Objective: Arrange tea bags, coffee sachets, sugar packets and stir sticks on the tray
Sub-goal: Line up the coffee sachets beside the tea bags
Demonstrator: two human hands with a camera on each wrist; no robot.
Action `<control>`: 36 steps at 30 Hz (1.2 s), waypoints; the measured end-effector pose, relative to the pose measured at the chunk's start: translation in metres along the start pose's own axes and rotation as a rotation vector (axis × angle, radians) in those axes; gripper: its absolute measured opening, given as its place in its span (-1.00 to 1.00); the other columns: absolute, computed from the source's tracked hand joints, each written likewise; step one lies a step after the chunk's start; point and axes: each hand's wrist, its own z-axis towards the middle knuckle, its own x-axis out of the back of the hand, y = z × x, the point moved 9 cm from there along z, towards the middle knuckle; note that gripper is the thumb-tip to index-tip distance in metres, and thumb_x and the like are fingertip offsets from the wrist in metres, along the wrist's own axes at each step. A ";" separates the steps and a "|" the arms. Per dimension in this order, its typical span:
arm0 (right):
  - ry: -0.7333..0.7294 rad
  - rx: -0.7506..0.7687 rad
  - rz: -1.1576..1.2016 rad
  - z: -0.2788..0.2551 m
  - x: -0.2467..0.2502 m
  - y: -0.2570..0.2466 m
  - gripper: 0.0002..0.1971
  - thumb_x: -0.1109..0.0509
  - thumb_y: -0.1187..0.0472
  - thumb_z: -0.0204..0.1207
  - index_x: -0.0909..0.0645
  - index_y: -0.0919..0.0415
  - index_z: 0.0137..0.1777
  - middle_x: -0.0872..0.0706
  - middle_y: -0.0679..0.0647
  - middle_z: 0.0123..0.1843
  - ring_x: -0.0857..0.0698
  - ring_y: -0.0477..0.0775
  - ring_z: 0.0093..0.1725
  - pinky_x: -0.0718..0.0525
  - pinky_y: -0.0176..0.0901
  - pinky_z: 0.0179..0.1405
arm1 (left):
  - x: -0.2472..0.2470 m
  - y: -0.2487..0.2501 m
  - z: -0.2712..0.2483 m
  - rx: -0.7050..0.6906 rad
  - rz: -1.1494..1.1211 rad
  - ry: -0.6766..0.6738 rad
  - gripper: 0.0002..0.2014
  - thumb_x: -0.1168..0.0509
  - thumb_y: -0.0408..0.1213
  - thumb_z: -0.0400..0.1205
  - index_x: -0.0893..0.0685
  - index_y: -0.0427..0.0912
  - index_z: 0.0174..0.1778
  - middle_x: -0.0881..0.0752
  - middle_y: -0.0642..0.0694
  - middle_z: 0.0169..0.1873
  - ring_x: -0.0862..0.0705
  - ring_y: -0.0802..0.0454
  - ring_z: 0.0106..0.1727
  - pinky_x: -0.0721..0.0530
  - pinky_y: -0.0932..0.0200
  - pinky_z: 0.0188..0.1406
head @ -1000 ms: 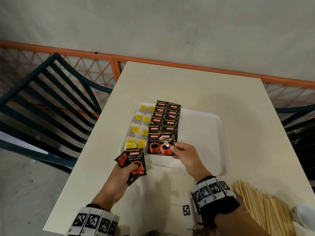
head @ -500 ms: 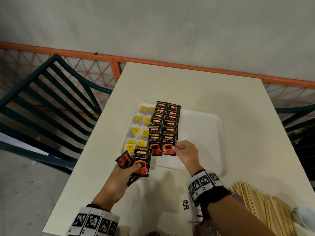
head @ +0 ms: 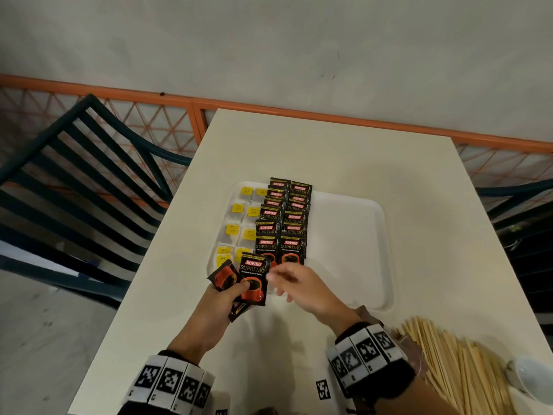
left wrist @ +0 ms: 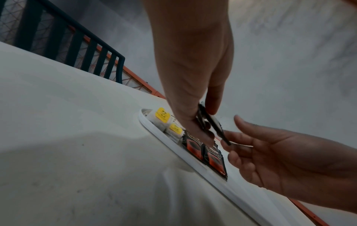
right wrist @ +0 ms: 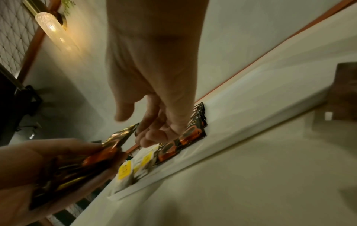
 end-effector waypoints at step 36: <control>0.373 -0.111 -0.272 0.005 0.062 0.037 -0.85 -0.43 0.19 0.50 -0.51 0.16 -0.03 -0.55 -0.07 -0.32 -0.58 0.00 -0.18 -0.39 -0.46 -0.38 | 0.015 0.031 0.015 -0.179 0.280 0.206 -0.86 -0.28 -0.53 0.56 -0.58 -0.23 -0.26 -0.69 -0.25 -0.28 -0.61 -0.08 -0.32 -0.56 0.13 -0.28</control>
